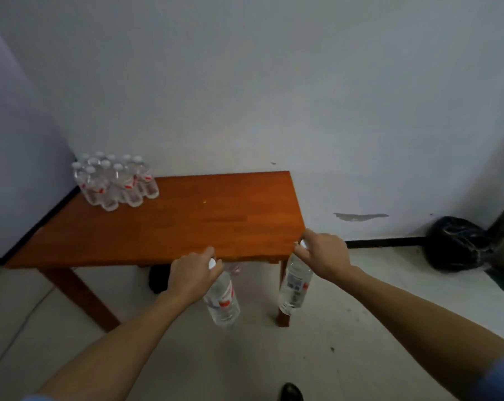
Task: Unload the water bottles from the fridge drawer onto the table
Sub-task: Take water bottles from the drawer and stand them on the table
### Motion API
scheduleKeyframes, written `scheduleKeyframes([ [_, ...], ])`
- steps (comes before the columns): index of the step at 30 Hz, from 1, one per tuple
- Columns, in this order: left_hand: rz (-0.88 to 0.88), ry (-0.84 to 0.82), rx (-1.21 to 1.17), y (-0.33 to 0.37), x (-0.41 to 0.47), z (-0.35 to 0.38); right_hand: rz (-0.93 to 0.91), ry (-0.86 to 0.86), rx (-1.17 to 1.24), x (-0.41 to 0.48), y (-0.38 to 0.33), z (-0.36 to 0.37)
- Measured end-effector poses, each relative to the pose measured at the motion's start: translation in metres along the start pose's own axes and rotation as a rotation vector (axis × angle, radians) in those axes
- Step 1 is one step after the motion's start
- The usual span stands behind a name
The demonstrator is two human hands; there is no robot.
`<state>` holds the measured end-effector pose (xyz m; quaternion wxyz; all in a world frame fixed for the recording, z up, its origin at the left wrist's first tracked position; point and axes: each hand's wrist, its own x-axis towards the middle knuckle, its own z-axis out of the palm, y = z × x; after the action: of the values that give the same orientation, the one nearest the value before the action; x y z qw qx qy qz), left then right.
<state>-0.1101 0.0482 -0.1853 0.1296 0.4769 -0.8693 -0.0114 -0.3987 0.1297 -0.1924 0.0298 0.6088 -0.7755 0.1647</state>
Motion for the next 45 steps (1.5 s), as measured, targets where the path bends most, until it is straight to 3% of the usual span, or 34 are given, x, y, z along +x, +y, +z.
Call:
scheduleKeyframes([
  [8, -0.245, -0.014, 0.060, -0.122, 0.088, 0.012, -0.258, -0.075, 0.043, 0.186, -0.076, 0.075],
  [13, -0.451, 0.038, 0.010, -0.184, 0.127, 0.013, -0.333, -0.120, 0.084, 0.280, -0.133, 0.106],
  [19, -0.515, 0.012, 0.029, -0.268, 0.173, 0.024, -0.355, -0.138, 0.064, 0.359, -0.201, 0.156],
  [32, -0.157, -0.084, -0.136, -0.463, 0.335, 0.040, -0.148, -0.112, 0.065, 0.505, -0.327, 0.243],
  [38, -0.049, -0.058, -0.114, -0.506, 0.413, 0.046, -0.122, -0.085, 0.110, 0.571, -0.358, 0.263],
  [45, 0.024, -0.126, -0.084, -0.530, 0.465, 0.065, -0.196, -0.166, 0.110, 0.633, -0.377, 0.308],
])
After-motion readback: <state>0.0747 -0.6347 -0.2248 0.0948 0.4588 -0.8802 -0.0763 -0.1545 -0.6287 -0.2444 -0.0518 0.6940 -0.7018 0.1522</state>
